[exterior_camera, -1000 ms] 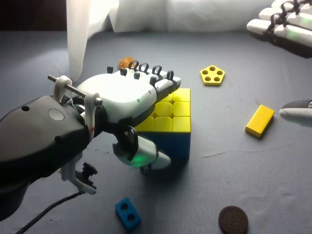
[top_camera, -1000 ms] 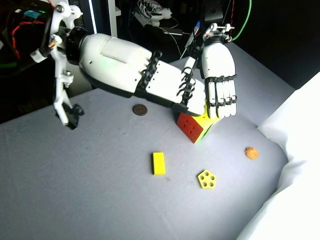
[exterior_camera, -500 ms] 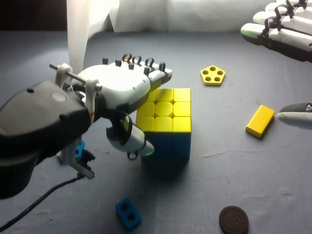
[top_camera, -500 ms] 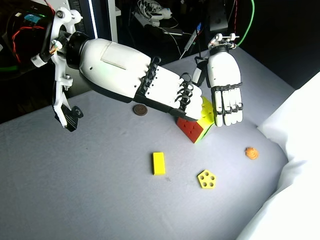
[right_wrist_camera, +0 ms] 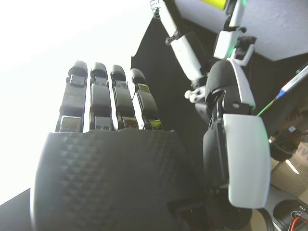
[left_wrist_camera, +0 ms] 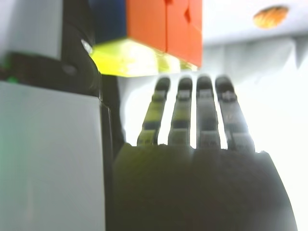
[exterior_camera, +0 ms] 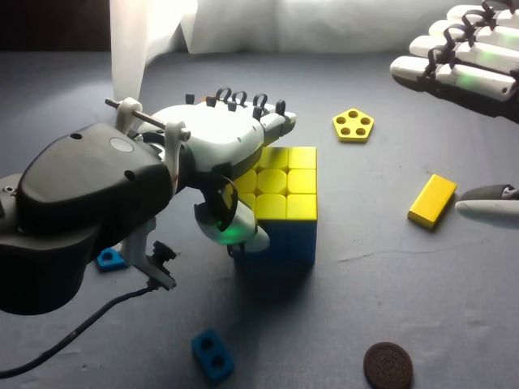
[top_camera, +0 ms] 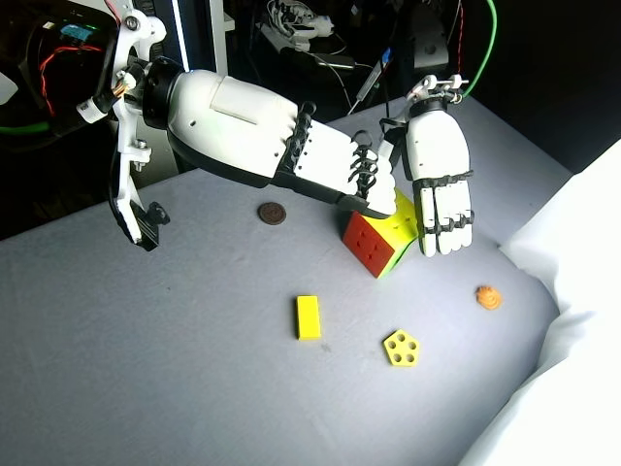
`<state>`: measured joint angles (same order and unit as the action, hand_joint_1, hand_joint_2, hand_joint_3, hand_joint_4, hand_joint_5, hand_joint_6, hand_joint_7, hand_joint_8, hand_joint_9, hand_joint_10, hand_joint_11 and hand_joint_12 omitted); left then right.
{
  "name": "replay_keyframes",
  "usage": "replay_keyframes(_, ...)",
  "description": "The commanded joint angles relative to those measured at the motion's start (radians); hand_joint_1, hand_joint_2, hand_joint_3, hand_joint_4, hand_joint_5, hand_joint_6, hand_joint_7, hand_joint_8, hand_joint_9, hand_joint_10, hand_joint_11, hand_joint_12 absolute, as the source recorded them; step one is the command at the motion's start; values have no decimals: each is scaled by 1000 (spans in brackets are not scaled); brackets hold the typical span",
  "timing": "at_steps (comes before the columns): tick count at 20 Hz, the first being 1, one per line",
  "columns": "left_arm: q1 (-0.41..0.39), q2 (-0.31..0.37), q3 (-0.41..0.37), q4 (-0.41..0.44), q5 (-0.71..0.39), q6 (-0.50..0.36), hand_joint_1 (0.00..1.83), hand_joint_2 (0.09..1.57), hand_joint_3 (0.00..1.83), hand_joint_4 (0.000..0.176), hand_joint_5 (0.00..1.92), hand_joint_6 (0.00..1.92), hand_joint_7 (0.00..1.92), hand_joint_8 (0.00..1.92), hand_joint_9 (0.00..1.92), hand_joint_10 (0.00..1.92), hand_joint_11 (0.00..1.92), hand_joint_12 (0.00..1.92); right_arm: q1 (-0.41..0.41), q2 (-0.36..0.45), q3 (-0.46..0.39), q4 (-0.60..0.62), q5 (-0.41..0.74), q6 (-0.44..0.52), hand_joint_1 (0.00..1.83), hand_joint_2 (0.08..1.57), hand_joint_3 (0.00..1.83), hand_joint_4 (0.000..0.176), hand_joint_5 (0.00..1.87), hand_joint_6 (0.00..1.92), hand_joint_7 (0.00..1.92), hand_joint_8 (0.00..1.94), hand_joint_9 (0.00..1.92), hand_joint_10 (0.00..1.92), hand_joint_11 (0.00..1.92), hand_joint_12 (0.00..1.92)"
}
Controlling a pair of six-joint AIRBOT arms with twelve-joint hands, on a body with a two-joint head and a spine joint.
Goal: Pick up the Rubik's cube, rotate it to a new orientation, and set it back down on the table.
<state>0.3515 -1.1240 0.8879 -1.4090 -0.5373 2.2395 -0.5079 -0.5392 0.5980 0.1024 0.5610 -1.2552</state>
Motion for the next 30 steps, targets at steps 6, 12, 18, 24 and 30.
replay_keyframes(6, -8, -3, 22, 4, -32, 46, 975, 929, 0, 24, 0, 0, 0, 0, 0, 0, 0, 0, 15, 1, -3, -13, 115, 4, 461, 1155, 0, 0, 0, 0, 0, 0, 0, 0, 0, 0)
replay_keyframes(12, -3, -21, 42, -10, -32, 46, 961, 951, 2, 23, 0, 0, 0, 0, 0, 0, 0, 0, 15, 0, -9, -19, 82, -15, 453, 1155, 0, 0, 0, 0, 0, 0, 0, 0, 0, 0)
replay_keyframes(18, 12, -47, 60, -24, -32, 46, 967, 946, 2, 23, 0, 0, 0, 0, 0, 0, 0, 0, 34, 2, -21, -76, -46, -51, 464, 1153, 0, 0, 0, 0, 0, 0, 0, 0, 0, 0)
replay_keyframes(24, 22, -48, 63, -27, -28, 46, 960, 962, 8, 27, 0, 0, 0, 0, 0, 0, 0, 0, 44, 2, -24, -76, -48, -49, 456, 1156, 0, 0, 0, 0, 0, 0, 0, 0, 0, 0)
replay_keyframes(30, 19, -48, 64, -34, -28, 46, 979, 1036, 36, 14, 3, 1, 12, 4, 4, 1, 19, 9, 45, 1, -24, -76, -48, -51, 441, 1159, 2, 0, 0, 0, 0, 0, 0, 0, 0, 0)
